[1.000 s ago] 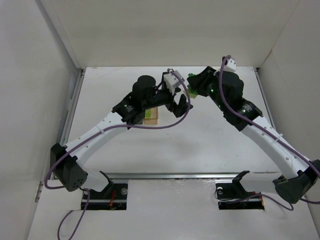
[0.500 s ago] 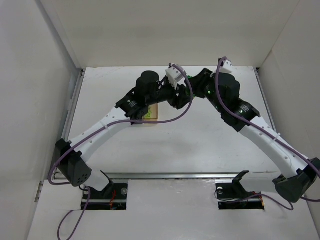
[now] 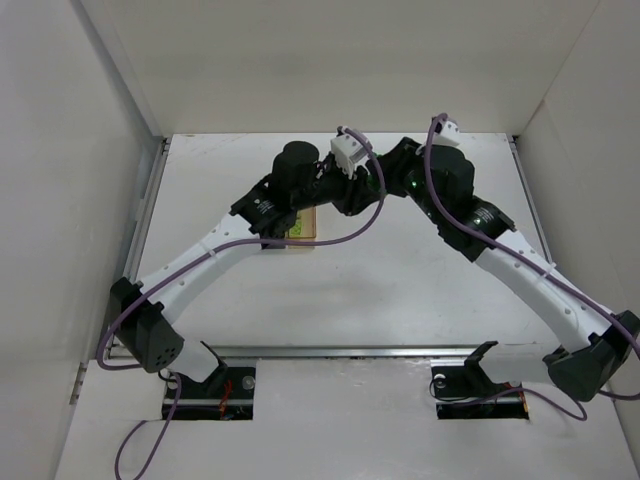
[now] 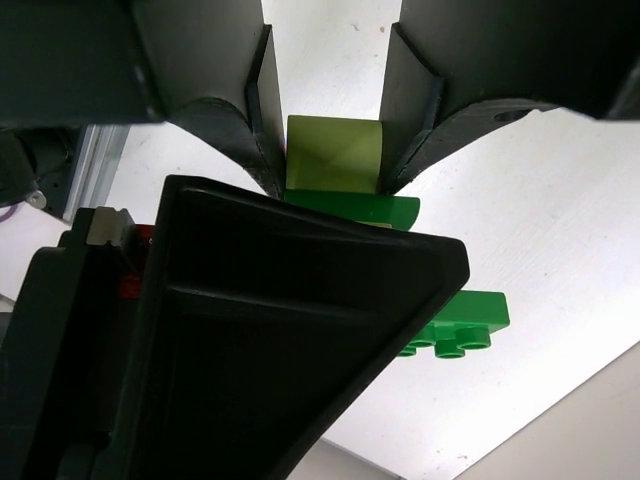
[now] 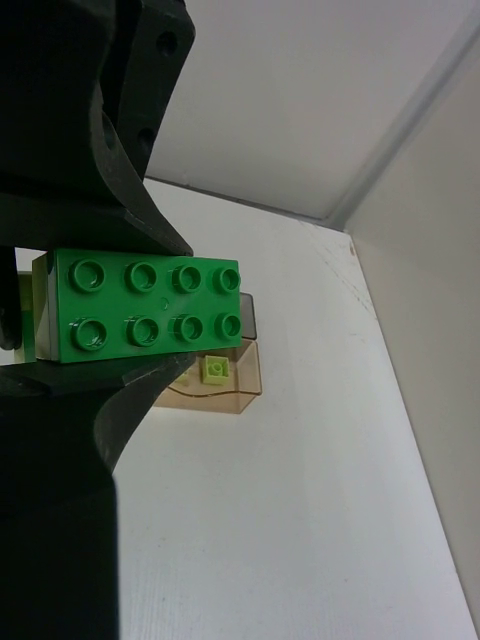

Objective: Sort the legos into containers by color

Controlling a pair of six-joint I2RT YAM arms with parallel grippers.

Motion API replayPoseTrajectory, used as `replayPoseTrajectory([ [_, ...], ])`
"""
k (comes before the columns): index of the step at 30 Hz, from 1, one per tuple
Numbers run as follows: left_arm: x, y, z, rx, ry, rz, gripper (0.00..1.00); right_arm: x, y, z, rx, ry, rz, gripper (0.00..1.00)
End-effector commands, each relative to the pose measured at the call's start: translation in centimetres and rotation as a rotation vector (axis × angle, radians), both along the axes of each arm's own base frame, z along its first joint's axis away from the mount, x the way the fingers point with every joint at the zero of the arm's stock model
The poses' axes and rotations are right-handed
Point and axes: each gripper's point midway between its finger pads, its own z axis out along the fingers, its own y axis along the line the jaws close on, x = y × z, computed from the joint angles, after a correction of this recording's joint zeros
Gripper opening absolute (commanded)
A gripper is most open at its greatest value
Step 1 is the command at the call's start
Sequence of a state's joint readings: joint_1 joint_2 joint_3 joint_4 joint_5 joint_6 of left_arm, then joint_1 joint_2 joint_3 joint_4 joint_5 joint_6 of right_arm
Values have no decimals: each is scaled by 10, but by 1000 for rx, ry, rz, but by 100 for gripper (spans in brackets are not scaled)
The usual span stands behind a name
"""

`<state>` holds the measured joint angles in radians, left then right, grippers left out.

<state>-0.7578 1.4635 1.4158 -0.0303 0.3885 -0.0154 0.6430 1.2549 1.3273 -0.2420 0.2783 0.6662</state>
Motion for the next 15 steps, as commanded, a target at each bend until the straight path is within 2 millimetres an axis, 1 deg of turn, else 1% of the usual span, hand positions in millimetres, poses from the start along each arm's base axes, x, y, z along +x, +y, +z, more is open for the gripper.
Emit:
replayPoseTrajectory([
  [1,-14,12,11,15,-37,-15,0,14,-10,35,47,-84,-63,0],
  [2,-18,16,4,32,-30,-17,0,20,-12,33,44,-80,-74,0],
  [3,-20,19,1,46,-36,-21,0,26,-14,23,26,-58,-86,0],
  [4,-21,22,-3,68,-55,-28,0,32,-21,24,24,-53,-101,0],
  [5,-24,26,-16,98,-42,-33,0,36,-24,26,23,-52,-112,0],
  [6,-26,30,-18,112,-50,-26,0,42,-25,14,-6,-26,-119,0],
  [7,-26,34,-31,149,-41,-23,0,44,-29,20,-9,-40,-127,0],
  [8,-29,36,-28,147,-43,-23,0,47,-28,14,-26,-32,-126,0],
  [9,-29,40,-31,165,-48,-19,0,47,-28,14,-26,-32,-126,0],
  [10,-30,43,-40,184,-32,-12,0,49,-27,7,-46,-18,-124,0],
  [12,-29,48,-44,202,-35,4,0,53,-29,3,-51,-10,-133,0],
  [14,-24,57,-53,230,-34,60,0,56,-25,-10,-68,19,-118,0],
  [15,-22,60,-49,220,-42,89,0,55,-23,-16,-76,35,-108,0],
])
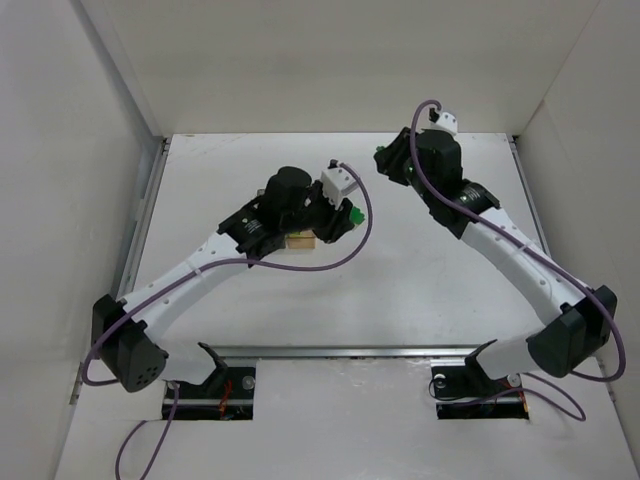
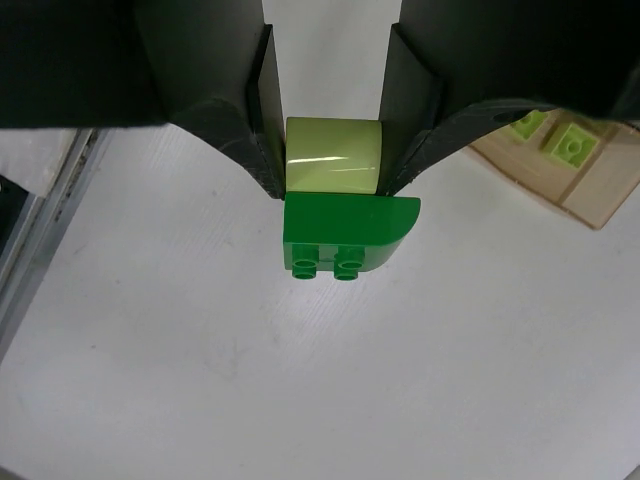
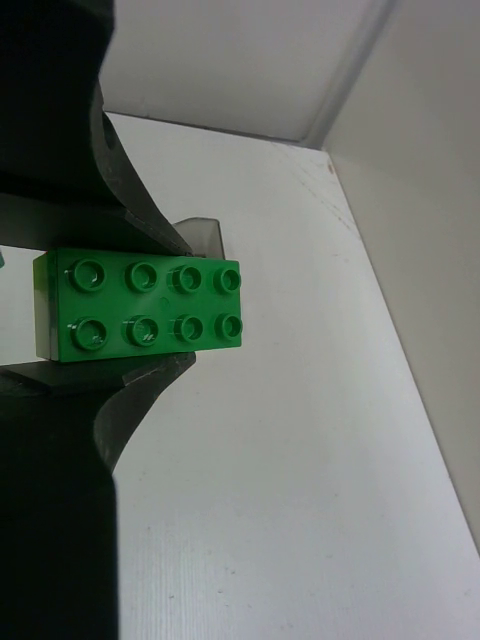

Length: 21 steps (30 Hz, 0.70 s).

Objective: Sort the legos into containers by color

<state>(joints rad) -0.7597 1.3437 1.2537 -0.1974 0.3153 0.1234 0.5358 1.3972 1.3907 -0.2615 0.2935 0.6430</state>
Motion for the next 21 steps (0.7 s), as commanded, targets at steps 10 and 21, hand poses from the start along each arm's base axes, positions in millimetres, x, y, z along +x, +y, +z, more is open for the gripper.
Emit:
replayPoseTrajectory([
  [10,38,94,-3,160,-270,404,0,1,-7,-184,-303,457,0,0],
  [21,36,101,-12,183,-286,413,0,-19,28,-273,-421,711,178,12],
])
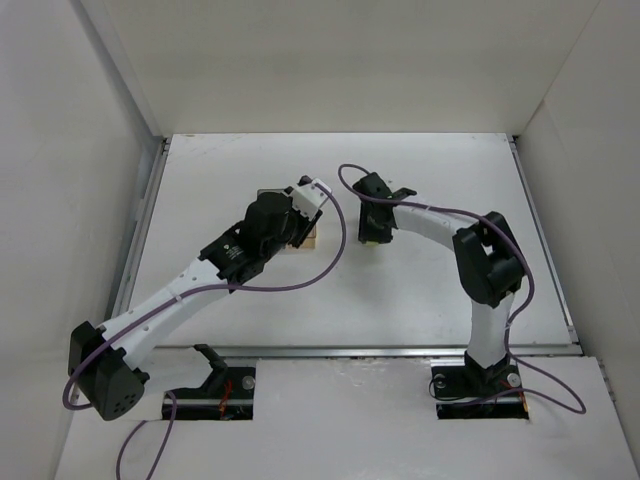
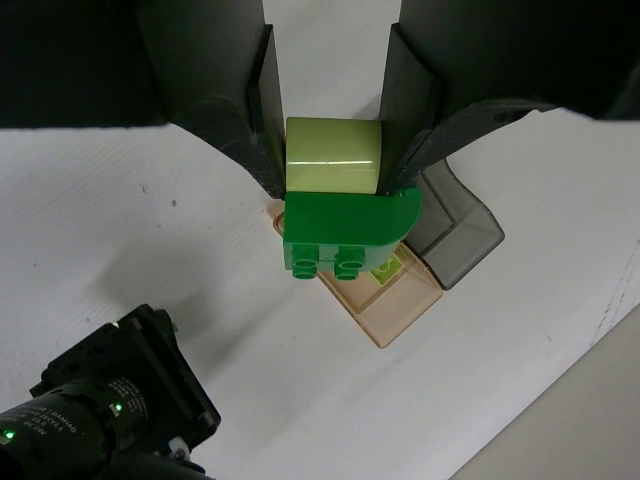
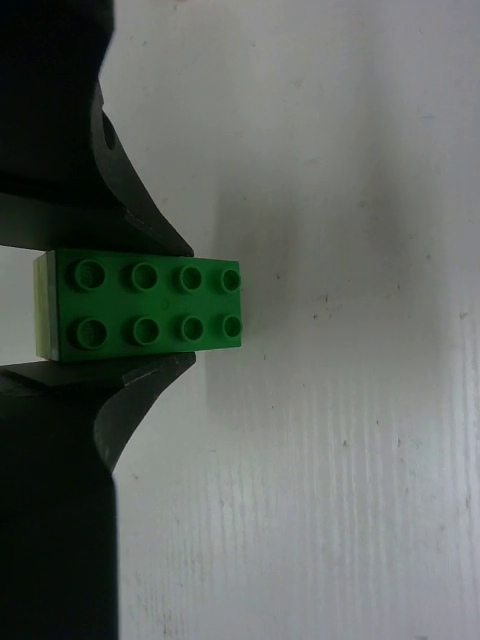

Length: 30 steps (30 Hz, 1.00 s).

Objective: Sort the legos into containers by color

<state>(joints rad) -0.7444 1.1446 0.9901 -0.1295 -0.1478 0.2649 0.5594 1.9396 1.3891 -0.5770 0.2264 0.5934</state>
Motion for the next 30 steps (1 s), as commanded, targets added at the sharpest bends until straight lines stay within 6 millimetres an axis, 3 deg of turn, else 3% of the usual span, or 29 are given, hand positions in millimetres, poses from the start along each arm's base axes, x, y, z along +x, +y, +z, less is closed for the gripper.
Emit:
replayPoseTrajectory([
  [1,6,2,20,-34,-72,22,0,5,20,10,43,12,64,15],
  [6,9,5,20,-26,-76,28,0,3,27,9,68,30,89,75],
  [9,7,3,16,-15,-71,6,0,5,28,33,88,-12,98,92],
  [11,3,2,13,-8,-65,-18,0,10,23,52,121,-36,96,94],
  [12,1,2,17,-9,-75,-32,0,11,20,75,147,-80,122,94],
  [14,-4,-2,15,-13,-72,-73,0,15,17,104,221,-137,151,98],
  [15,-7,-3,18,-23,-75,-87,0,17,15,137,265,-222,169,100],
  [16,-9,-9,20,-29,-83,-124,0,16,12,152,276,-264,206,100],
  [18,-14,-13,24,-43,-95,-169,0,10,8,190,335,-370,286,100],
  [20,-20,-23,27,-63,-99,-231,0,1,12,210,397,-423,365,100],
  [22,-24,-28,36,-93,-119,-267,0,-18,29,232,536,-476,517,100],
  [24,-31,-36,36,-110,-107,-326,0,-43,50,241,672,-458,673,97],
  [30,-41,-50,52,-145,-137,-426,0,-72,82,247,832,-402,844,94],
])
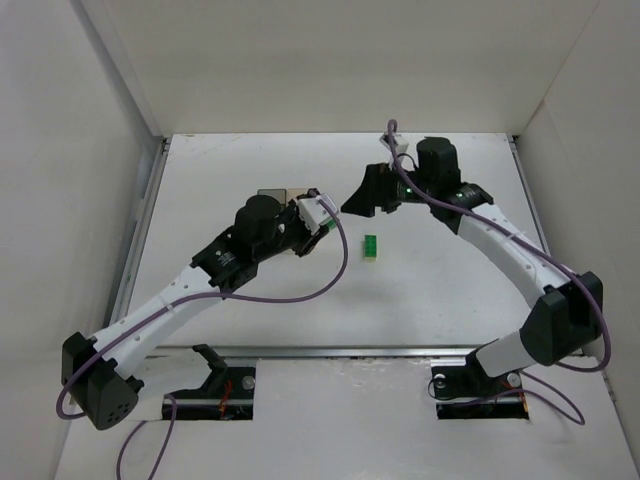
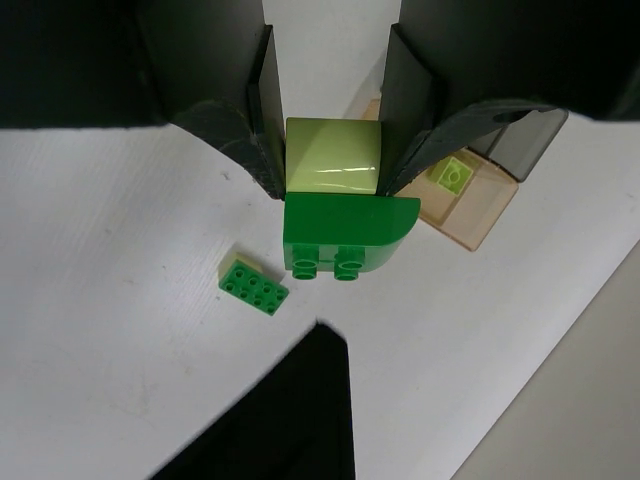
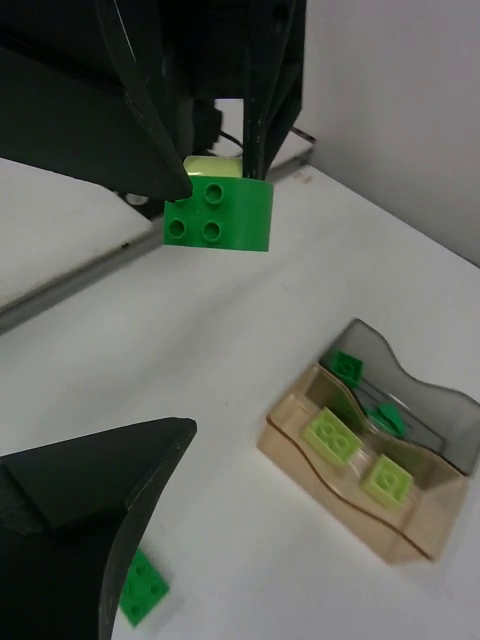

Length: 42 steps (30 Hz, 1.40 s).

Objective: Sort the legos into containers by color

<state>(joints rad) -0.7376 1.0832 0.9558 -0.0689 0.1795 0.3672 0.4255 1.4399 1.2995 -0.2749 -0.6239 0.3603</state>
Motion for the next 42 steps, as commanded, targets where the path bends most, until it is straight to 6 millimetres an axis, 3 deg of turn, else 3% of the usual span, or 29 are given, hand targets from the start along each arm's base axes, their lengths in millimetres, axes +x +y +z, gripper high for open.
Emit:
replayPoseTrajectory([
  [1,-8,-12,34,-82,-81,-90,0,-30,29,9,93,-15,238,94],
  [17,0,-14,37,-81,-77,-63,0,-55,51,21,126,-32,373,77],
  [20,1,-15,41,-100,-83,-61,0,-54,53,21,130,-30,382,64],
  [23,0,-16,41,-101,-82,-70,0,-52,56,22,127,-26,370,43],
  [24,0,-16,41,-101,-82,-70,0,-52,56,22,127,-26,370,35],
  [25,0,-16,41,-101,-82,-70,0,-50,57,26,131,-26,357,15],
  [27,-2,-15,42,-101,-82,-70,0,-46,57,22,123,-20,344,0],
  [32,0,-11,35,-91,-65,-45,0,-39,57,17,114,10,290,0],
  [35,7,1,18,-42,-43,29,0,-12,34,5,89,46,118,0],
  [36,9,5,9,-23,-36,55,0,9,16,-1,76,57,17,0],
  [38,13,13,-6,10,-23,102,0,24,-8,-7,77,88,-103,0],
  [40,14,20,-11,23,-24,129,0,48,-44,-13,60,87,-253,0],
  [42,8,22,-11,20,-23,121,0,56,-62,-17,56,95,-327,0],
])
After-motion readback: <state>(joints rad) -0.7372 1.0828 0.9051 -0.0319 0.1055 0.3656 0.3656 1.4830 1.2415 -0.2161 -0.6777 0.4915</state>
